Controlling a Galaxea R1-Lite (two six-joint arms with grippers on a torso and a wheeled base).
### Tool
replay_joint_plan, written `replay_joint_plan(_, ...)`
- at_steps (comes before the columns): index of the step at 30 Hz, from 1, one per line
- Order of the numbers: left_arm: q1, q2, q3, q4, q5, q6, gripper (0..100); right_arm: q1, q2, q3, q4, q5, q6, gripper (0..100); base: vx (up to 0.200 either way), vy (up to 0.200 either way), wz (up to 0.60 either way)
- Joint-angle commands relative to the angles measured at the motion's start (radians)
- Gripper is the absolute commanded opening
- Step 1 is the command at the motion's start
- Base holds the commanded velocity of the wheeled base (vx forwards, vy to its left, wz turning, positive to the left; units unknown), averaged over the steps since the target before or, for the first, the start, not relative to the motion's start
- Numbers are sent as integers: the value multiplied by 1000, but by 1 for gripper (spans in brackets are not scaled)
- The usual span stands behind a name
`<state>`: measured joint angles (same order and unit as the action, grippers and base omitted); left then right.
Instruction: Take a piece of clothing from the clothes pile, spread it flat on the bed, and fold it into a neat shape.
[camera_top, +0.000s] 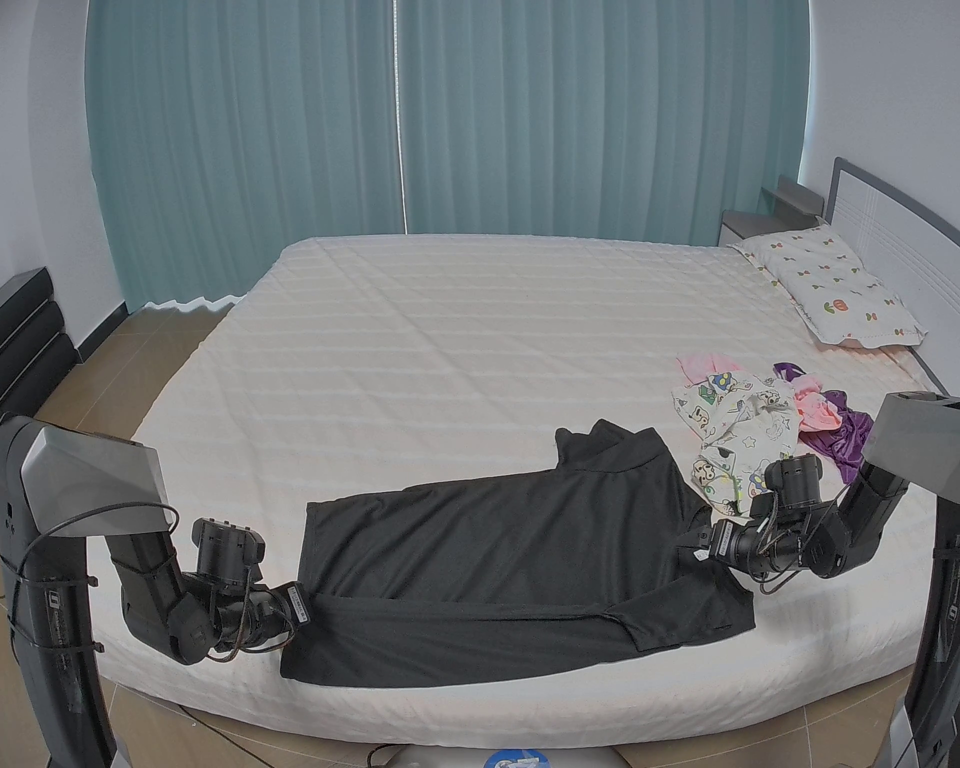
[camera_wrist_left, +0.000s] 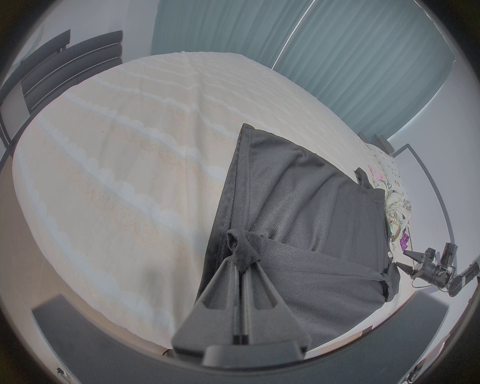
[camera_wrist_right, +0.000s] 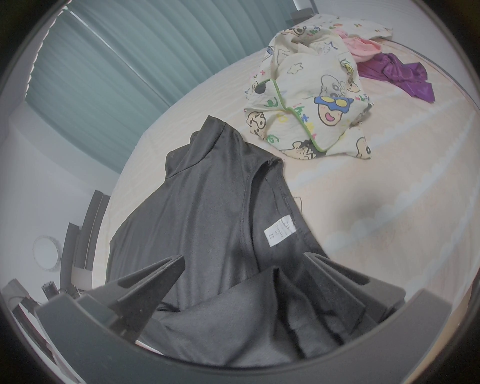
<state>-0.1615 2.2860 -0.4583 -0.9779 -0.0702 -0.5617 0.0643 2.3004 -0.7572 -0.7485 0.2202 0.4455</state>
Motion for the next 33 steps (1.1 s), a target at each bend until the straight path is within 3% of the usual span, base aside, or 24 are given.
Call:
replay_joint_plan(1, 0, 0, 0, -1, 0, -1, 0, -12, 54, 4, -17, 18, -24, 100, 0, 0, 0)
replay_joint_plan(8, 0, 3, 0, -1, -2, -3, 0, -12, 83, 35, -54, 93, -108, 100, 0, 0, 0)
replay_joint_plan(20, 0, 7, -2, -1, -2, -4, 0, -23, 76, 79, -101, 125, -108, 100, 0, 0, 0)
replay_joint_plan(21, 0, 7, -2, -1, -2, -6, 0, -24, 74, 79, -101, 126, -108, 0, 0, 0, 0)
replay_joint_plan(33, 0, 4, -5, -1, -2, -41, 0, -44, 31, 107, -103, 145, -96, 0, 0, 0, 0)
